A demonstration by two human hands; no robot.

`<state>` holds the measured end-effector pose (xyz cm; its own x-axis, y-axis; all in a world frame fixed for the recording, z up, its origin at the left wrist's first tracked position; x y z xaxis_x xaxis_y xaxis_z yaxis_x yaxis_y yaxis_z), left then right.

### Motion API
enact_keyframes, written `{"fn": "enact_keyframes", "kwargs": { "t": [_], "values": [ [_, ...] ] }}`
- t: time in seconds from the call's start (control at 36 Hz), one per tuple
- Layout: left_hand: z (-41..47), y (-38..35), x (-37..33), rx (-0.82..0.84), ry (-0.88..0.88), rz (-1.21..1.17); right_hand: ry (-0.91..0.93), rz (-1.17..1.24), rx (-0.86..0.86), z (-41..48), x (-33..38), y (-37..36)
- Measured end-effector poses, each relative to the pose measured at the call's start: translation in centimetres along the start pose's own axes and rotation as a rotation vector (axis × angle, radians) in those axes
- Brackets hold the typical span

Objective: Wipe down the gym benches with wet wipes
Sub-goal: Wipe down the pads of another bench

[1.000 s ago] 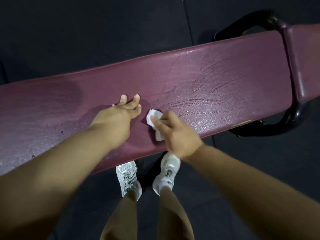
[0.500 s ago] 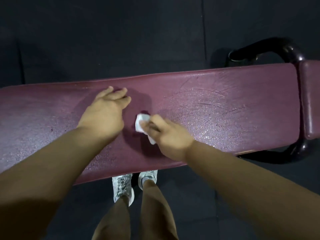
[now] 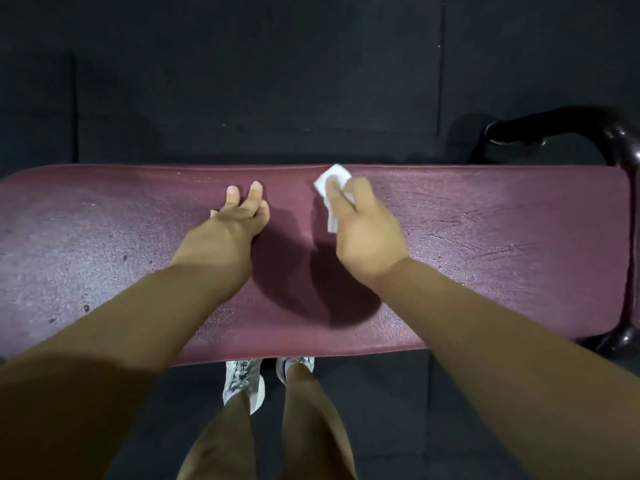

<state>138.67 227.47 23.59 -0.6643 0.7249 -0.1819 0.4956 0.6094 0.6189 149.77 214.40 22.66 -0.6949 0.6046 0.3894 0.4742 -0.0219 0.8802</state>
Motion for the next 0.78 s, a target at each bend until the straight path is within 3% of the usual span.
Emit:
{"fn": "enact_keyframes", "kwargs": {
  "t": [0.06, 0.11, 0.25, 0.33, 0.39, 0.53, 0.58, 0.67, 0.78],
  "values": [
    [-0.1, 0.2, 0.0, -0.002, -0.03, 0.0, 0.138, -0.042, 0.082, 0.2, -0.7, 0.5],
    [-0.2, 0.2, 0.1, -0.007, -0.043, -0.003, 0.088, -0.039, 0.022, 0.4, -2.1, 2.7],
    [-0.4, 0.4, 0.0, -0.017, -0.066, -0.026, -0.507, 0.203, -0.193, 0.3, -5.6, 3.7],
    [-0.3, 0.8, 0.5, -0.031, -0.106, -0.063, -0.598, 0.127, -0.248, 0.6, -3.0, 2.1],
    [-0.2, 1.2, 1.1, -0.054, -0.153, -0.104, -0.53, 0.106, -0.24, 0.8, -0.3, 0.6],
    [-1.1, 2.5, 3.6, -0.109, -0.165, -0.206, 0.034, -0.048, -0.069, 0.0, 4.9, -2.2],
    [-1.8, 3.1, 5.4, -0.176, -0.136, -0.2, 0.099, -0.142, 0.04, 0.0, 4.6, -1.7],
    [-2.4, 3.4, 8.4, -0.218, -0.151, -0.13, -0.223, -0.08, -0.14, 0.9, 2.0, 1.5],
    [-2.6, 2.9, 10.8, -0.081, -0.142, -0.061, -0.694, 0.134, -0.389, 1.5, 0.9, 1.2]
  ]
}}
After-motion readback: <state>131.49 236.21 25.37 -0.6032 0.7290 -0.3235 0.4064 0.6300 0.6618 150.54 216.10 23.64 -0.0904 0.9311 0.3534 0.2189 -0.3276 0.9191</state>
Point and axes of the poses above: each hand's wrist, its own z-axis towards the middle knuckle, its own y-axis out of the back of the hand, x = y × z, the point moved 5 cm from there along z, towards the middle knuckle, and after that the axes turned 3 degrees about y, right-handed, at the moved point
